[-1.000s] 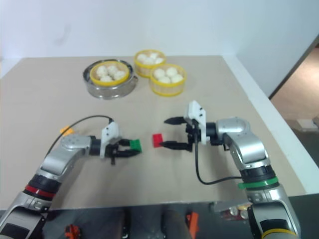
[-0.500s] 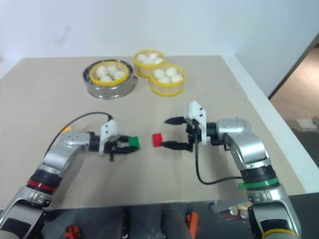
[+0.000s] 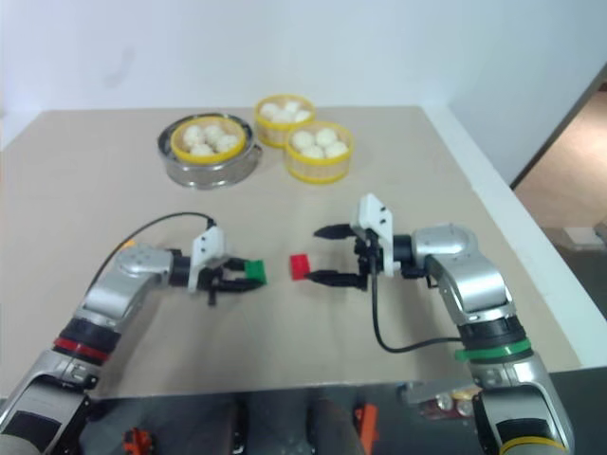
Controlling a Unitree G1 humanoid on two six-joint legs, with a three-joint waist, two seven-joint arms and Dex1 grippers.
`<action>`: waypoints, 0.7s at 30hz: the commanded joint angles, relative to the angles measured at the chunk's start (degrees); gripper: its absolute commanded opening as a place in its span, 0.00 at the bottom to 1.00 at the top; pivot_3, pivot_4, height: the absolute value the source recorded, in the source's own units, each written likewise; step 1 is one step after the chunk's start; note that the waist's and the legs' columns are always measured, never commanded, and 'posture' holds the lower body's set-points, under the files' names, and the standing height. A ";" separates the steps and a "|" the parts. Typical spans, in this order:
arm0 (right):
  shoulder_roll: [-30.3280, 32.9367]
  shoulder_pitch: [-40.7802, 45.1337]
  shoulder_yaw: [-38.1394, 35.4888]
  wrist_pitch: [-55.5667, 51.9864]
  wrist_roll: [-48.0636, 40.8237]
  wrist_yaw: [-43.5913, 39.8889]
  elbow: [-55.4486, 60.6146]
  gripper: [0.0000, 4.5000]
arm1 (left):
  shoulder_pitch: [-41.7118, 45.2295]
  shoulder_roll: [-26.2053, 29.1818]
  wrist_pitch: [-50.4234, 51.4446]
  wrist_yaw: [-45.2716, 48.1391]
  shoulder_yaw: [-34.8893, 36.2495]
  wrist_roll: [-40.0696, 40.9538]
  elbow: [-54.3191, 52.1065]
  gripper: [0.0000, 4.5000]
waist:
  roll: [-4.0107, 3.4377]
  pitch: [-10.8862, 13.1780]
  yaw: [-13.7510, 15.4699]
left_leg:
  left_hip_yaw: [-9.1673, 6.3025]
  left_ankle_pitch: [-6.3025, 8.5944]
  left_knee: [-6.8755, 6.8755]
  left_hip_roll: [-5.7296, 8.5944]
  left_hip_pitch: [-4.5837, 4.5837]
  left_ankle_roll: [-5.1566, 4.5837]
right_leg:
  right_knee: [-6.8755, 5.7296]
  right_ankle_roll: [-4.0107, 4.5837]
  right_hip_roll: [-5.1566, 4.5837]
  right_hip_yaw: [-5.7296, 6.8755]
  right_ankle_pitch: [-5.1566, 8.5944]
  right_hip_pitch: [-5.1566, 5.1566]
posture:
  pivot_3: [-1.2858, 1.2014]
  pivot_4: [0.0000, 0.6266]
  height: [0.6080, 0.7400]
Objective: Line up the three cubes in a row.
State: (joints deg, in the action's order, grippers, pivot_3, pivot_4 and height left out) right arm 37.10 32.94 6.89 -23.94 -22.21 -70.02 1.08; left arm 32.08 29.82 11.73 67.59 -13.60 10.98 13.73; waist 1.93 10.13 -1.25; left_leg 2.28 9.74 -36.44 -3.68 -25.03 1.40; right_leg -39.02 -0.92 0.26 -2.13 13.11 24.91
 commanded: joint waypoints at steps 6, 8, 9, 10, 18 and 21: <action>0.46 0.62 -0.18 0.27 -0.15 -0.27 2.05 1.00 | 1.15 0.19 -0.49 1.54 -0.69 -1.48 0.96 0.87 | 0.00 0.00 0.01 | 0.00 0.00 0.00 0.00 -0.02 0.00 | 0.00 0.00 0.00 -0.01 0.00 0.02 | 0.52 0.24 1.00; 0.46 0.60 -0.18 0.28 -0.15 -0.28 1.98 1.00 | 1.00 0.53 -0.55 1.66 -0.51 -1.62 0.53 0.99 | 0.00 0.00 0.01 | 0.01 0.00 0.00 0.00 -0.02 0.00 | 0.00 0.00 0.01 -0.02 -0.01 0.02 | 0.52 0.24 1.00; 0.42 0.66 -0.15 0.26 -0.13 -0.26 1.91 1.00 | 1.00 0.61 -0.62 1.69 -0.41 -1.64 0.50 0.99 | 0.00 0.00 0.01 | 0.01 0.00 -0.01 0.00 -0.02 0.00 | 0.00 -0.01 0.01 -0.02 -0.02 0.02 | 0.52 0.24 1.00; 0.40 0.69 -0.12 0.28 -0.11 -0.26 1.85 1.00 | 0.98 0.82 -0.68 1.75 -0.30 -1.69 0.30 0.99 | 0.00 0.00 0.01 | 0.01 0.00 -0.01 0.00 -0.02 0.00 | 0.00 -0.01 0.01 -0.03 -0.02 0.02 | 0.52 0.24 1.00; 0.52 0.69 -0.38 0.15 -0.24 -0.19 1.86 1.00 | 1.06 4.30 3.40 0.98 4.34 1.49 -6.38 0.99 | -0.01 0.00 -0.10 | 0.00 0.00 0.03 -0.04 -0.04 0.00 | 0.00 0.01 0.11 -0.09 -0.01 0.10 | 0.52 0.24 1.00; 0.46 1.06 -1.29 -2.00 -1.99 -0.09 2.51 1.00 | 1.02 5.93 8.27 0.92 8.27 5.84 -11.46 0.99 | 0.00 0.00 -0.08 | 0.00 0.00 0.03 -0.05 -0.07 0.00 | 0.00 0.01 0.10 -0.09 0.00 0.11 | 0.52 0.24 1.00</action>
State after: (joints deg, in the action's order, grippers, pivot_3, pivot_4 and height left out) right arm 37.15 32.94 6.94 -24.61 -22.29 -69.97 1.10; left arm 32.41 34.64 17.24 68.76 -9.25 13.09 7.01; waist 1.93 10.14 -1.33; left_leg 2.29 9.74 -36.41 -3.72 -25.10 1.41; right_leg -39.02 -0.91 0.35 -2.23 13.11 25.02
